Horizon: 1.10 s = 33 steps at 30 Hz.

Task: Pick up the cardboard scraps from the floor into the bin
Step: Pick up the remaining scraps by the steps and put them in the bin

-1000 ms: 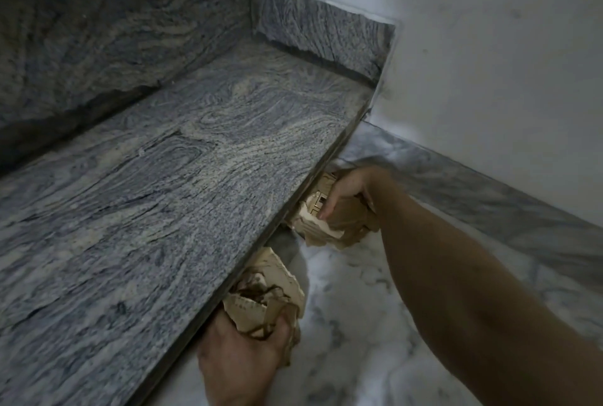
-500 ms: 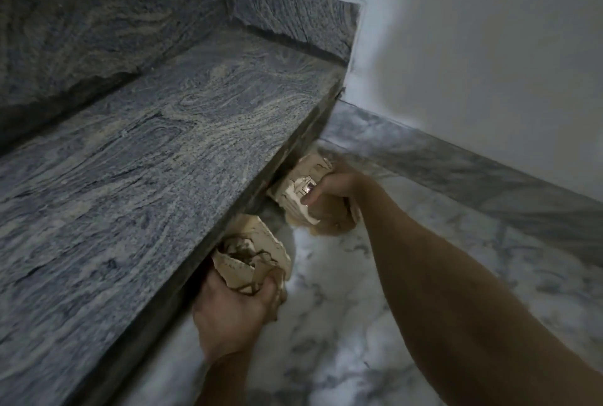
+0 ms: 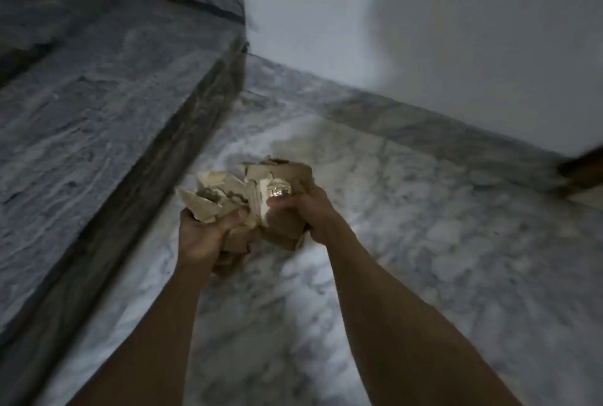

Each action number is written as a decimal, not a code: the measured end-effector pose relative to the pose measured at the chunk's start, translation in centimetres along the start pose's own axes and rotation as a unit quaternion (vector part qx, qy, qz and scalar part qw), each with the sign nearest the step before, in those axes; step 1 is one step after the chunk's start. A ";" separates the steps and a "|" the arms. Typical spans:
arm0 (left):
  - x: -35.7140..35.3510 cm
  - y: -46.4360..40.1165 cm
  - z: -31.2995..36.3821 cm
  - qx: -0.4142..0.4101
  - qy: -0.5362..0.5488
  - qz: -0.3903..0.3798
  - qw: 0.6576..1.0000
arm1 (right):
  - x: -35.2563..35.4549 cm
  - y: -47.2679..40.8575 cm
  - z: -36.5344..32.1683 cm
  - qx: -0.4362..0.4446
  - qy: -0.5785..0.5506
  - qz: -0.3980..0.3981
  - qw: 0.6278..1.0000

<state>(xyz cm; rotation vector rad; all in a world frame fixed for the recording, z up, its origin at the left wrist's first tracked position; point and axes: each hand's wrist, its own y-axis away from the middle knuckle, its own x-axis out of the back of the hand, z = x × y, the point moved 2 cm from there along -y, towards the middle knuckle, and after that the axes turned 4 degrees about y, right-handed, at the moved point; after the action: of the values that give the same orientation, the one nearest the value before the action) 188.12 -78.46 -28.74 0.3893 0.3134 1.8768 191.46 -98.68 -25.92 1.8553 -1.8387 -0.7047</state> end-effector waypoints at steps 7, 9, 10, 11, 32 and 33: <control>-7.8 18.2 7.8 0.142 0.100 -0.127 0.977 | 11.6 19.5 -3.9 -0.078 -0.055 0.061 0.994; -9.9 23.0 11.5 0.158 0.093 -0.177 0.967 | 14.8 25.7 -6.4 -0.093 -0.069 0.084 0.990; -10.8 25.5 13.5 0.164 0.084 -0.199 0.963 | 16.4 28.8 -7.6 -0.099 -0.072 0.093 0.988; -11.6 27.7 15.2 0.163 0.085 -0.220 0.958 | 17.7 31.6 -8.7 -0.101 -0.072 0.097 0.988; -25.3 74.9 23.3 0.092 -0.141 -0.592 0.788 | 31.8 82.6 4.2 0.039 -0.498 0.421 0.758; -26.2 78.0 21.6 0.091 -0.152 -0.605 0.776 | 33.0 85.1 6.4 0.045 -0.505 0.437 0.743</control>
<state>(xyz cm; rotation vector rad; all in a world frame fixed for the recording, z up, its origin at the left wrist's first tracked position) 138.38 -128.19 19.12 0.4531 0.3900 0.4929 120.88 -133.53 20.69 0.2981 -3.0288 -1.3469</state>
